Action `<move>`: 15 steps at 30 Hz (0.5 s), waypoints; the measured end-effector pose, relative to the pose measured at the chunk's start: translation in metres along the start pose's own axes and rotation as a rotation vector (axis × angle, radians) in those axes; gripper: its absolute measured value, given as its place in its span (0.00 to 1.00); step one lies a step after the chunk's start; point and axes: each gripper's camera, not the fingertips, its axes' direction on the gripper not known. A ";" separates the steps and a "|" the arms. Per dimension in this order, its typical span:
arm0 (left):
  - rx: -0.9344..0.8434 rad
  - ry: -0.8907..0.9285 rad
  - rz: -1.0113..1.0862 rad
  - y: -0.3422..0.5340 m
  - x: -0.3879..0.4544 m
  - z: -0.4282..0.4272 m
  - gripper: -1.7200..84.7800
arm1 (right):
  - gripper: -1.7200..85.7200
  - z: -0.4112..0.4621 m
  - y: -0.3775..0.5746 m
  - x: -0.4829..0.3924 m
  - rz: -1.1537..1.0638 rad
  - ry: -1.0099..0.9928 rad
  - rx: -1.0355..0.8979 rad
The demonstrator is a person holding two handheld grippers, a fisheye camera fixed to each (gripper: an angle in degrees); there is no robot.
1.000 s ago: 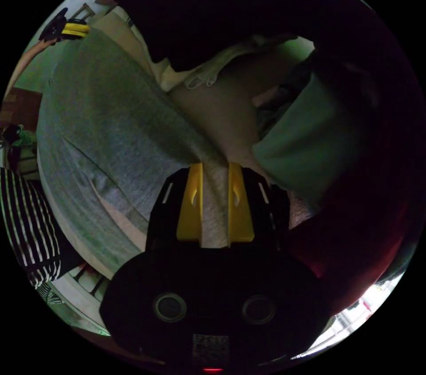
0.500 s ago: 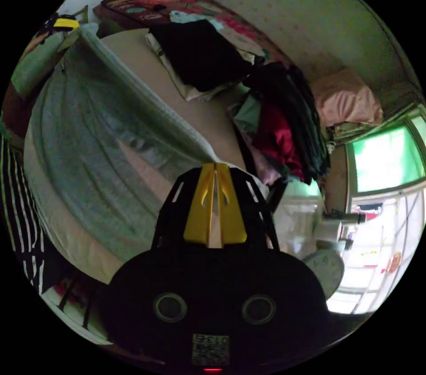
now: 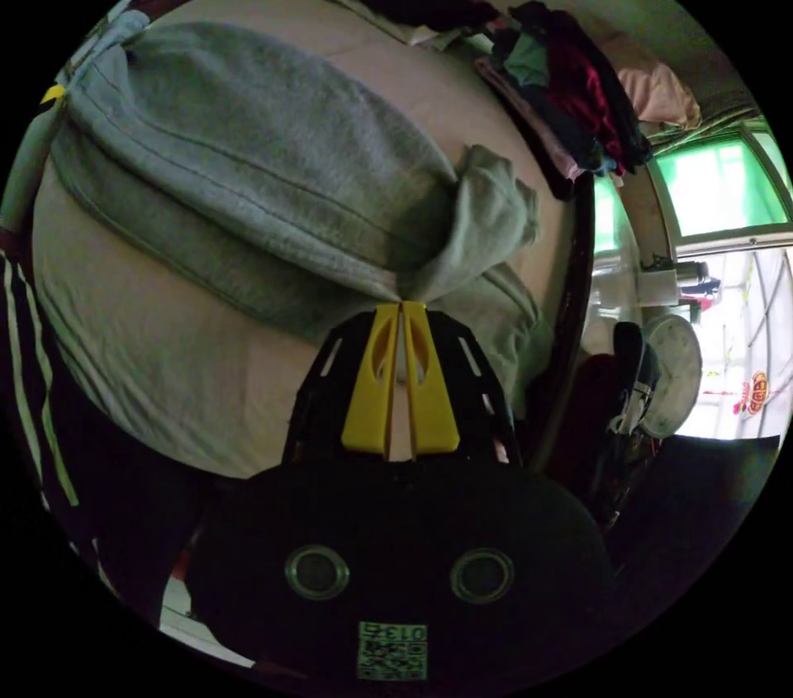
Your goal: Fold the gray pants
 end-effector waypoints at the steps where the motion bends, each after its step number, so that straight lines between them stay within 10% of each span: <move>1: 0.028 -0.011 -0.016 0.006 -0.003 -0.010 0.02 | 0.03 -0.010 0.007 0.006 0.014 0.004 0.034; 15: -0.018 0.073 -0.330 0.123 -0.002 -0.008 0.05 | 0.12 -0.020 0.102 0.041 0.184 -0.066 0.024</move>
